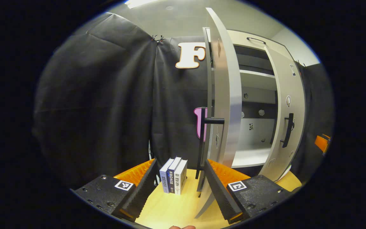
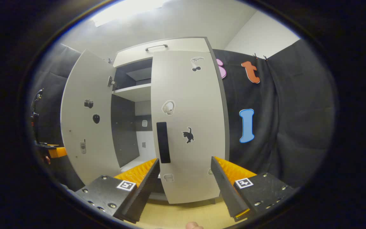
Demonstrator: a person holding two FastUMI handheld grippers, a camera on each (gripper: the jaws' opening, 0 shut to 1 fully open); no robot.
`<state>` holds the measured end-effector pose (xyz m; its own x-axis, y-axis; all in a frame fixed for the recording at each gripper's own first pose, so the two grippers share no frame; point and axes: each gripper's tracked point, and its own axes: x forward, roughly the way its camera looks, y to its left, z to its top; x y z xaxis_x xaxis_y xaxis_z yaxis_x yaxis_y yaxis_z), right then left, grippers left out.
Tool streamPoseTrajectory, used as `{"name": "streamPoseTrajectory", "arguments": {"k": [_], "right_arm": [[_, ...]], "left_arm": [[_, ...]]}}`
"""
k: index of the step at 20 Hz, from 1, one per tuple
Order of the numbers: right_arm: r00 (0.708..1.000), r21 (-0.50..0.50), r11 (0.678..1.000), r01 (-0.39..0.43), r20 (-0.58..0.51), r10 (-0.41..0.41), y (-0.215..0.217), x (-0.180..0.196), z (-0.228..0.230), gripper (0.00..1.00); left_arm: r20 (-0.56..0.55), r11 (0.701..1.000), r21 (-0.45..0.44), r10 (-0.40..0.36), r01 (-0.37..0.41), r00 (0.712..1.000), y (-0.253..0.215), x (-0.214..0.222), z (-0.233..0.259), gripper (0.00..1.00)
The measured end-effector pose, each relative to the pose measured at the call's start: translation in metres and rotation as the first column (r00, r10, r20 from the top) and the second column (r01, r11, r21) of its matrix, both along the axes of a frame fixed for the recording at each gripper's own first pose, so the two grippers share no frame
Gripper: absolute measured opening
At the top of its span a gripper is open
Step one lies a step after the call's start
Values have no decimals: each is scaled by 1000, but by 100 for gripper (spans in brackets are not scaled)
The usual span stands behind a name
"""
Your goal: Grasp the bottle in the cabinet with the left hand and place it on the coaster, then close the right door with the right hand and the left door with the left hand.
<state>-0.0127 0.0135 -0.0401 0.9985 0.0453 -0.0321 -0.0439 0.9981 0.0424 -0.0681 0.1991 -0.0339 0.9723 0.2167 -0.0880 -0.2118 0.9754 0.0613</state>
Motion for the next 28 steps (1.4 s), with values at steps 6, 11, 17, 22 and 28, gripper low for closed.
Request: {"name": "streamPoseTrajectory", "arguments": {"k": [6,11,17,22,28], "right_arm": [[1000,22,1000,22,13,-23,-15,-6,5,93],[999,39,998,49,22,-50,-32,-12,8,98],[998,39,998,56,24,-57,-41,-14,17,98],[996,22,997,80,39,-81,-55,-19,23,93],[993,17,994,112,38,-113,-69,-21,22,93]], "left_arm": [[7,999,12,-50,50,999,-21,3,-2,87],[7,994,28,-107,106,994,-46,7,-7,91],[-3,992,15,-129,129,992,-66,21,-12,91],[6,988,22,-156,156,988,-87,29,-15,91],[10,983,18,-183,183,983,-106,38,-18,91]]}}
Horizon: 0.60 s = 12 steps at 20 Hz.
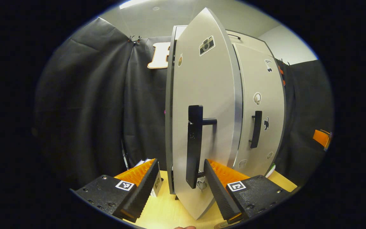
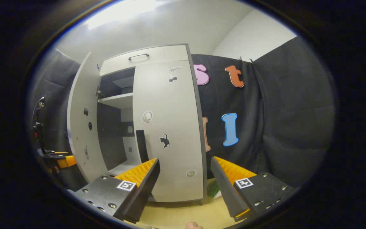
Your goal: Grasp the bottle in the cabinet with the left hand and place it on the coaster, then close the right door with the right hand and the left door with the left hand.
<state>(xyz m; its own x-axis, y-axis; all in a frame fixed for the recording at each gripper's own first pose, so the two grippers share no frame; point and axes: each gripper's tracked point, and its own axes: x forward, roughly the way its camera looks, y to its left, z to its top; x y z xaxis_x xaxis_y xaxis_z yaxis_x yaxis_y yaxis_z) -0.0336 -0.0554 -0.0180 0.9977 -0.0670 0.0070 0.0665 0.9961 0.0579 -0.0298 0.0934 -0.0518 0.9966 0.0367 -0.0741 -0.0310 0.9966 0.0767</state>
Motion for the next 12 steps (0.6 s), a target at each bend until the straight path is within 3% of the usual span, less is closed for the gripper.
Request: {"name": "streamPoseTrajectory", "arguments": {"k": [7,9,10,12], "right_arm": [[1000,-1,1000,18,7,-18,-11,1,1,93],[1000,-6,1000,21,9,-21,-14,2,3,93],[1000,-8,1000,24,14,-24,-16,2,4,93],[999,-9,1000,28,19,-28,-19,2,6,93]], "left_arm": [[21,1000,-20,-10,10,1000,-14,5,4,91],[24,999,-28,-16,16,1000,-18,4,5,86],[28,999,-28,-20,21,999,-21,4,6,91],[29,999,-24,-33,34,999,-28,6,6,91]]}}
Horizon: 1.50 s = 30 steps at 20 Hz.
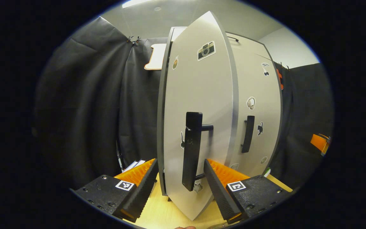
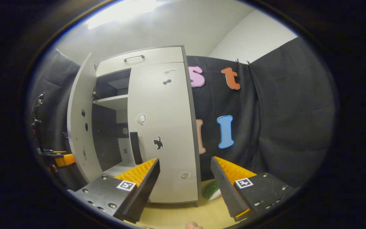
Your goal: Grasp the bottle in the cabinet with the left hand and place it on the coaster, then close the right door with the right hand and the left door with the left hand.
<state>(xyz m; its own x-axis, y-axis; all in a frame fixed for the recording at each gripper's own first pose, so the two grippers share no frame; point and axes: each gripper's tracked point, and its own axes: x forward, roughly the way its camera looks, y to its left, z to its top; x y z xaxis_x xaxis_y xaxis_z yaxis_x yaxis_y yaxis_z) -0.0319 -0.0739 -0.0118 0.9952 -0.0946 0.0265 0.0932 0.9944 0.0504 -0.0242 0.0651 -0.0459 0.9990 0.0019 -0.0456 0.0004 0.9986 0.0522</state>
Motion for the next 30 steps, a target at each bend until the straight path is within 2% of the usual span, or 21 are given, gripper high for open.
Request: {"name": "streamPoseTrajectory", "arguments": {"k": [2,3,4,5,6,7,8,9,10,11,12,13,15,16,23,24,27,28,30], "right_arm": [[1000,3,1000,4,5,-4,-2,-1,1,93],[1000,4,1000,7,6,-7,-4,-1,2,93],[1000,4,1000,11,6,-11,-6,-2,3,93],[1000,3,1000,15,7,-15,-8,-3,3,93],[1000,1,1000,22,8,-22,-10,-5,3,98],[1000,-1,1000,27,9,-27,-12,-7,3,93],[999,-2,999,33,8,-33,-16,-8,2,93],[999,-2,999,38,7,-38,-19,-8,2,93],[999,0,999,42,6,-42,-21,-9,3,93],[999,3,999,44,9,-44,-22,-9,5,98],[999,5,999,46,11,-46,-23,-10,6,98],[999,5,999,46,13,-46,-24,-11,6,98],[999,1,999,47,19,-47,-25,-13,8,98],[999,2,999,46,21,-46,-24,-13,9,93],[999,7,1000,30,22,-30,-18,-19,11,93],[999,5,1000,27,23,-27,-17,-20,11,98],[999,-1,1000,20,28,-20,-14,-20,13,93],[999,-1,1000,18,29,-18,-13,-21,14,98],[999,1,1000,11,33,-11,-11,-21,15,98]], "left_arm": [[5,1000,1,-23,23,1000,-11,2,1,91],[6,999,0,-41,41,999,-19,4,1,86],[9,998,-1,-58,58,998,-26,6,1,91],[11,997,-1,-72,72,997,-33,8,1,91],[16,996,-2,-84,84,996,-38,9,3,92],[20,995,-2,-95,95,995,-43,9,4,92],[19,994,-5,-105,105,994,-47,9,4,88],[11,994,-8,-111,111,994,-51,11,1,92],[2,993,-11,-118,118,993,-55,11,-2,88],[0,992,-17,-124,124,992,-59,12,-2,96],[-1,991,-21,-130,130,991,-61,12,-1,88],[0,991,-21,-134,134,991,-63,11,-1,92],[8,990,-17,-138,138,990,-65,10,1,92],[9,990,-16,-140,141,990,-66,10,3,92],[25,991,-16,-135,135,991,-64,5,9,93],[27,991,-19,-131,132,991,-63,3,12,92],[36,991,-33,-127,128,991,-61,1,16,92],[40,992,-36,-123,124,992,-60,0,18,92],[48,992,-36,-118,120,992,-59,-2,22,92]]}}
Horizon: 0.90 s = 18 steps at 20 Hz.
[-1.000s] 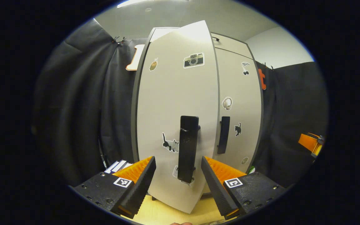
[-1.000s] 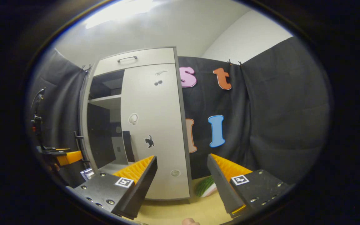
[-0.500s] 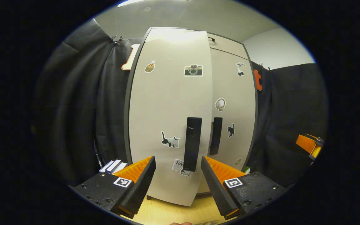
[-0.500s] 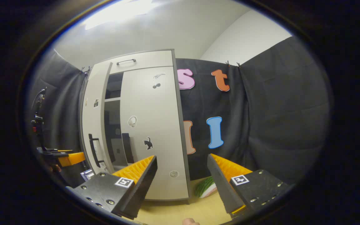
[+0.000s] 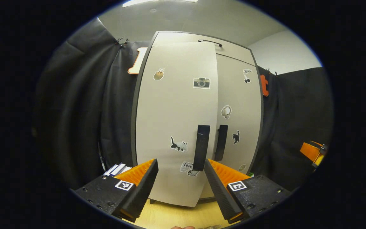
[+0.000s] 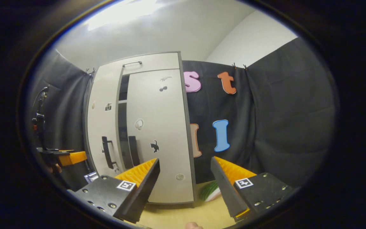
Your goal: Grasp the bottle in the cabinet with the left hand and place it on the coaster, then close the right door with the right hand and the left door with the left hand.
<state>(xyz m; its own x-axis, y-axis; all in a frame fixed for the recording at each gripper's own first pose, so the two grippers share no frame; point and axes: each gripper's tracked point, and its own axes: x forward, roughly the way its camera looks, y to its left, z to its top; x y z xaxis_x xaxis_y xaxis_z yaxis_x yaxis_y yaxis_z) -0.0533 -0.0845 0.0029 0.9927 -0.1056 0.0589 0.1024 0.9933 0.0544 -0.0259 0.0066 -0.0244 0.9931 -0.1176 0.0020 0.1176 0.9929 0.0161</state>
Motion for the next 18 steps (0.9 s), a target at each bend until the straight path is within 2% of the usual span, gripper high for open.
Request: {"name": "streamPoseTrajectory", "arguments": {"k": [6,7,8,16,18], "right_arm": [[1000,-2,1000,-16,5,16,6,1,1,98],[1000,-1,1000,-19,9,19,7,1,3,93],[1000,-1,1000,-22,13,22,7,2,4,98],[999,-3,999,-39,16,39,8,5,7,98],[999,-8,999,-45,20,45,9,5,8,93]], "left_arm": [[18,1000,13,9,-9,1000,-2,-5,11,92],[19,1000,9,9,-9,1000,-3,-4,12,93],[22,1000,5,9,-10,1000,-4,-5,15,94],[38,1000,1,25,-25,999,-10,-9,33,96],[41,999,-6,34,-33,999,-12,-10,37,96]]}}
